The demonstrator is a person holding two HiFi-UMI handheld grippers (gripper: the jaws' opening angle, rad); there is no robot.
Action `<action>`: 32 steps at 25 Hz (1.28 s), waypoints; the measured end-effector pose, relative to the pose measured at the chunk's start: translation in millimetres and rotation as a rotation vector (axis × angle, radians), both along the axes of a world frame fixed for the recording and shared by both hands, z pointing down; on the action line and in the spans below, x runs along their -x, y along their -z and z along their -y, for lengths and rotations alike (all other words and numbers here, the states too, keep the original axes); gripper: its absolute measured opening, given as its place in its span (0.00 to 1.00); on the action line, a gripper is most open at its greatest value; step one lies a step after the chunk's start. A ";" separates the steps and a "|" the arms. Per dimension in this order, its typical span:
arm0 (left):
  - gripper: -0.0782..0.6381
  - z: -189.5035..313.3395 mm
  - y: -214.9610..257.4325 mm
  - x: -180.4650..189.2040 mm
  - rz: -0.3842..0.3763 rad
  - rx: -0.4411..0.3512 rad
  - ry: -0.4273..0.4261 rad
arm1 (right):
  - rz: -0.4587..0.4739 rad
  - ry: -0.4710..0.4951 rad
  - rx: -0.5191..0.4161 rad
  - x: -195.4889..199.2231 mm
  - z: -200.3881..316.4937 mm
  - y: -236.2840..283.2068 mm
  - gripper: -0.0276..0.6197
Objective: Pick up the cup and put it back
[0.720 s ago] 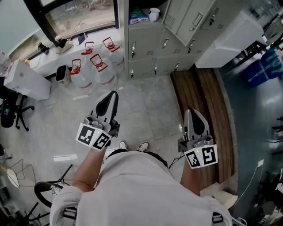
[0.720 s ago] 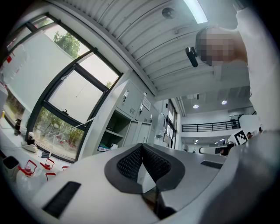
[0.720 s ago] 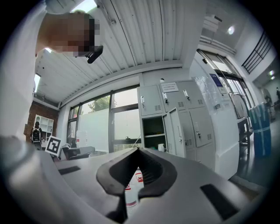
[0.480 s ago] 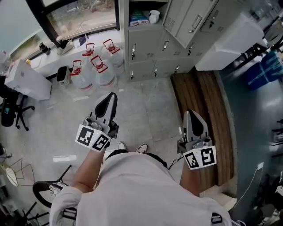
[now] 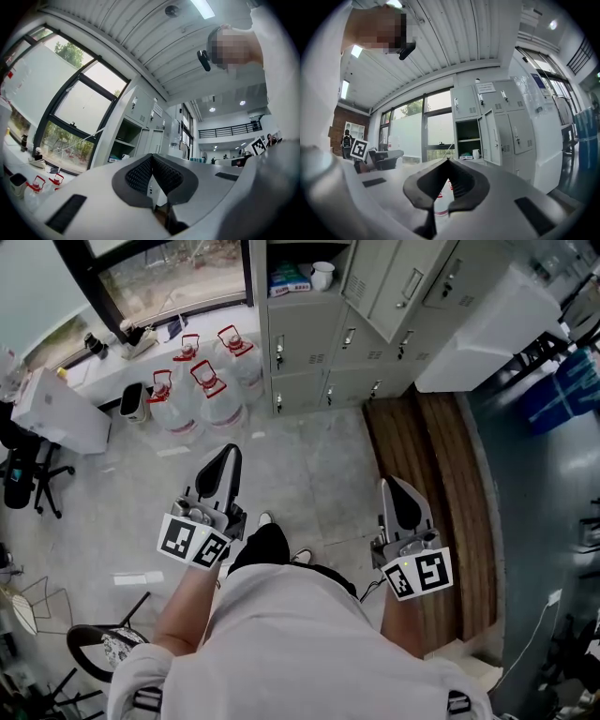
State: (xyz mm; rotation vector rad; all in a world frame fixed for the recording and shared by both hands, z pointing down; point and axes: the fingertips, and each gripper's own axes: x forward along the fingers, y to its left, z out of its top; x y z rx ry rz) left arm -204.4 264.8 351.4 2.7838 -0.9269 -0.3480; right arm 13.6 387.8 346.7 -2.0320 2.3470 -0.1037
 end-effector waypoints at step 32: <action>0.14 326.1 -21.9 -120.9 -0.060 0.091 -0.134 | -0.071 0.009 0.076 -70.9 348.2 11.8 0.07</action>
